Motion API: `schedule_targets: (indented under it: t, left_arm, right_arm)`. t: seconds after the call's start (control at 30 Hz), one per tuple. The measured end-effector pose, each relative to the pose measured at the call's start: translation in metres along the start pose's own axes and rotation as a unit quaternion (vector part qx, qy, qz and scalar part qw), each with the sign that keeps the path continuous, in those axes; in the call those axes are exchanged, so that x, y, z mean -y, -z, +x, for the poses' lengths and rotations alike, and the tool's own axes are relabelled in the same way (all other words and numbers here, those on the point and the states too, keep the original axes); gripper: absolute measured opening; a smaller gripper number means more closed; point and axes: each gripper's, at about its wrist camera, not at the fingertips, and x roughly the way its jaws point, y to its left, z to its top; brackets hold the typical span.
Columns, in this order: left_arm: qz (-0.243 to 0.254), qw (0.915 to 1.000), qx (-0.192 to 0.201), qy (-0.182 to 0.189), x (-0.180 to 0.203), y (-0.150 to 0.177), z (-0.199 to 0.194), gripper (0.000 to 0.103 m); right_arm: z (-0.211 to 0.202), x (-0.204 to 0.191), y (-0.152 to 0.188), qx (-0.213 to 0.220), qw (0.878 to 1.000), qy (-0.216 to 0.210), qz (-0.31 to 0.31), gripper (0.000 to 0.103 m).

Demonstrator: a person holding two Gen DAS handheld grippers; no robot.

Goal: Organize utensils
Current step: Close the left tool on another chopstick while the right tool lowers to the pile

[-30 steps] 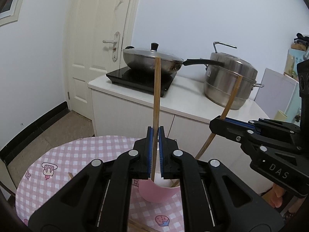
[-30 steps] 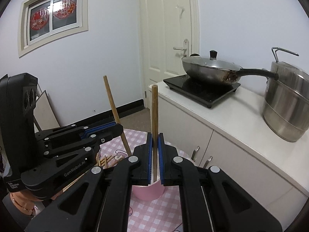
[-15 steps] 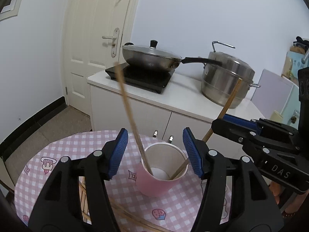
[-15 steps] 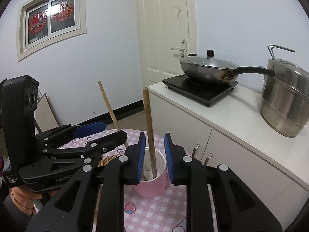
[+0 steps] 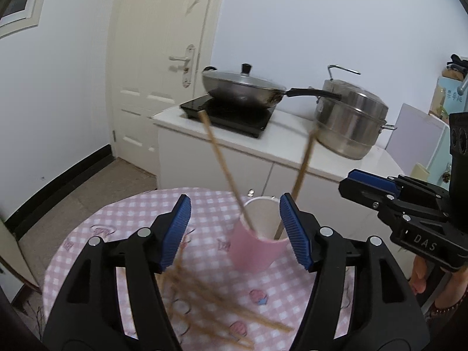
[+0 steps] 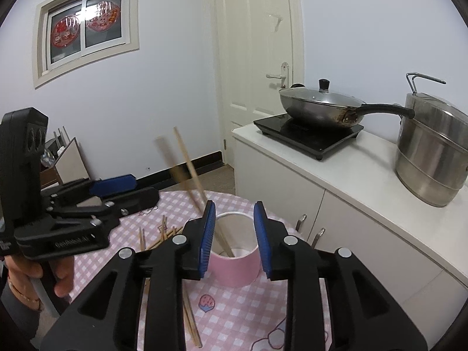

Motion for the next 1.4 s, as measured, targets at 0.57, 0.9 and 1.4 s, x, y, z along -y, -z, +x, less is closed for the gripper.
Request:
schedule_targets:
  t: [0.57,0.9,1.4]
  left_arm:
    - [-0.041,0.993,-0.082,-0.075,-0.081,0.057,-0.035,0.064]
    - [-0.081,0.9847,-0.136,-0.073,-0.104,0.083,-0.007,0.064]
    - [-0.18,0.9558,-0.219,-0.076,-0.135,0.104,0.068,0.056]
  right_arm:
    - [0.042,-0.056,0.048,-0.074,0.995,-0.055,-0.038,0.025]
    - [0.074,-0.079,0.071,-0.113,0.989,-0.079,-0.044,0.025]
    - [0.113,-0.084,0.092,-0.15,0.982,-0.102,-0.043,0.025]
